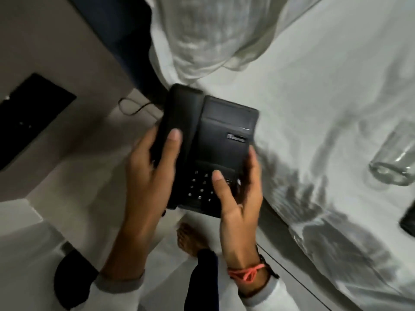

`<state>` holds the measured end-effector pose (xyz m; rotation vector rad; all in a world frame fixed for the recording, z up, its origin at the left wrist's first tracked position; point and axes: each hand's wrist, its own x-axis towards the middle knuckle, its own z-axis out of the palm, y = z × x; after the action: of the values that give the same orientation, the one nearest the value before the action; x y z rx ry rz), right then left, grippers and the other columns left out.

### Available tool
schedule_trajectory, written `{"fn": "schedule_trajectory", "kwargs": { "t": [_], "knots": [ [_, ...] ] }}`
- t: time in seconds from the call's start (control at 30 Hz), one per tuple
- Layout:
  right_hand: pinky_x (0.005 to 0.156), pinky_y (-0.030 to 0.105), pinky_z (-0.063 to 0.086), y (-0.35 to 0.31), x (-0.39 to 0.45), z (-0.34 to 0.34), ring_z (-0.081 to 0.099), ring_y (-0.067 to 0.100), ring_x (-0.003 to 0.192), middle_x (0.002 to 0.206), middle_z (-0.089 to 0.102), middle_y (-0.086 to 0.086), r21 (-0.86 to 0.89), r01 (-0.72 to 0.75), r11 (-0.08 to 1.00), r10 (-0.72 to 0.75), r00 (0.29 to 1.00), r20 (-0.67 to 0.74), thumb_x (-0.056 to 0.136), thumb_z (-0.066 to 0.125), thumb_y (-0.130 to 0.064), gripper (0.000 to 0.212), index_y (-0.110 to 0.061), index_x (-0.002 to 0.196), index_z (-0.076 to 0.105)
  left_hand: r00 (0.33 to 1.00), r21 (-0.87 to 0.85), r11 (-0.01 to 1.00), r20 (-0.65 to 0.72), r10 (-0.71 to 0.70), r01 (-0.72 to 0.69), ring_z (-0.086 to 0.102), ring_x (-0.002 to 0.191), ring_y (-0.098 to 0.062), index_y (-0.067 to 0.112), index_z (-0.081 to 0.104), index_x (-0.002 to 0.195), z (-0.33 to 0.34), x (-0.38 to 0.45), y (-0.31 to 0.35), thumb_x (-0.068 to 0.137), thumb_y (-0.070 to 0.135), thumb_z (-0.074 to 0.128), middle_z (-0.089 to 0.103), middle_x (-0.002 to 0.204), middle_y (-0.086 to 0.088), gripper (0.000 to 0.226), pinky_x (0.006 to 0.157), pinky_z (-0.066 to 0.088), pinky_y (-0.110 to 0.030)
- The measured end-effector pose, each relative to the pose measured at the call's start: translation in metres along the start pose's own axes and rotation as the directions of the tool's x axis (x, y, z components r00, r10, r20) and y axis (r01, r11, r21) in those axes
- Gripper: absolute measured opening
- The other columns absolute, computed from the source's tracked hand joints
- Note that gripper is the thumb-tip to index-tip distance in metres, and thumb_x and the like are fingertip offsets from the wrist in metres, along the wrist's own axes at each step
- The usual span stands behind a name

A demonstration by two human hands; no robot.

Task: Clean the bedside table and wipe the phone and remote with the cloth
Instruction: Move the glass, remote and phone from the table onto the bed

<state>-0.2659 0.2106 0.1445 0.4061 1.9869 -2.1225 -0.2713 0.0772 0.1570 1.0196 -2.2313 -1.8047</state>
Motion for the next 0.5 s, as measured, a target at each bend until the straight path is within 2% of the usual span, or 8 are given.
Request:
{"fn": "schedule_trajectory", "kwargs": {
  "t": [0.07, 0.13, 0.2, 0.3, 0.37, 0.43, 0.5],
  "knots": [
    [0.121, 0.035, 0.041, -0.024, 0.016, -0.020, 0.048, 0.011, 0.145, 0.158, 0.049, -0.004, 0.055, 0.043, 0.998, -0.038, 0.995, -0.095, 0.095, 0.062, -0.008, 0.072, -0.019, 0.159, 0.031, 0.986, 0.106, 0.986, 0.121, 0.118, -0.131, 0.065, 0.121, -0.011, 0.032, 0.065, 0.133, 0.039, 0.017, 0.042, 0.095, 0.052, 0.057, 0.068, 0.129, 0.001, 0.043, 0.105, 0.053, -0.035],
    [0.124, 0.042, 0.038, -0.043, 0.044, -0.043, 0.047, 0.013, 0.146, 0.158, 0.048, -0.002, 0.066, 0.063, 0.996, -0.050, 0.982, -0.181, 0.096, 0.061, -0.010, 0.070, -0.019, 0.159, 0.031, 0.948, 0.218, 0.934, 0.212, 0.237, -0.282, 0.064, 0.120, -0.014, 0.027, 0.069, 0.128, 0.085, 0.038, 0.077, 0.095, 0.050, 0.057, 0.071, 0.124, -0.003, 0.042, 0.108, 0.050, -0.035],
    [0.123, 0.046, 0.037, -0.055, 0.084, -0.065, 0.049, 0.016, 0.144, 0.157, 0.050, 0.002, 0.016, 0.066, 0.998, -0.059, 0.962, -0.265, 0.096, 0.061, -0.012, 0.069, -0.016, 0.158, 0.032, 0.913, 0.256, 0.897, 0.292, 0.283, -0.360, 0.067, 0.116, -0.020, 0.022, 0.073, 0.118, 0.135, 0.061, 0.100, 0.096, 0.048, 0.056, 0.074, 0.115, -0.009, 0.038, 0.105, 0.051, -0.039],
    [0.120, 0.042, 0.040, -0.066, 0.142, -0.089, 0.056, 0.018, 0.136, 0.151, 0.055, 0.005, -0.037, -0.019, 0.999, 0.005, 0.935, -0.356, 0.097, 0.063, -0.009, 0.071, -0.014, 0.159, 0.029, 0.911, 0.327, 0.886, 0.357, 0.206, -0.328, 0.067, 0.114, -0.028, 0.022, 0.073, 0.116, 0.202, 0.092, 0.112, 0.100, 0.049, 0.054, 0.073, 0.113, -0.013, 0.037, 0.103, 0.051, -0.042],
    [0.120, 0.039, 0.039, -0.066, 0.166, -0.090, 0.053, 0.022, 0.138, 0.153, 0.052, 0.008, -0.070, -0.059, 0.996, 0.028, 0.927, -0.374, 0.096, 0.063, -0.009, 0.075, -0.014, 0.160, 0.024, 0.931, 0.395, 0.872, 0.327, 0.162, -0.291, 0.067, 0.109, -0.031, 0.020, 0.073, 0.109, 0.226, 0.106, 0.107, 0.100, 0.054, 0.050, 0.074, 0.108, -0.012, 0.042, 0.098, 0.053, -0.044],
    [0.123, 0.041, 0.034, -0.067, 0.183, -0.095, 0.044, 0.027, 0.146, 0.159, 0.043, 0.011, -0.111, -0.050, 0.993, 0.006, 0.933, -0.360, 0.095, 0.062, -0.009, 0.078, -0.009, 0.161, 0.020, 0.950, 0.400, 0.874, 0.254, 0.183, -0.275, 0.069, 0.097, -0.029, 0.017, 0.073, 0.097, 0.241, 0.112, 0.108, 0.098, 0.058, 0.048, 0.075, 0.094, -0.007, 0.048, 0.088, 0.056, -0.045],
    [0.124, 0.043, 0.032, -0.067, 0.191, -0.098, 0.041, 0.029, 0.148, 0.161, 0.039, 0.014, -0.143, -0.065, 0.988, 0.010, 0.935, -0.355, 0.096, 0.060, -0.009, 0.075, -0.004, 0.159, 0.021, 0.942, 0.368, 0.878, 0.245, 0.227, -0.307, 0.069, 0.089, -0.025, 0.014, 0.072, 0.090, 0.242, 0.112, 0.107, 0.097, 0.057, 0.049, 0.075, 0.085, -0.004, 0.049, 0.084, 0.057, -0.044]
  ]
}}
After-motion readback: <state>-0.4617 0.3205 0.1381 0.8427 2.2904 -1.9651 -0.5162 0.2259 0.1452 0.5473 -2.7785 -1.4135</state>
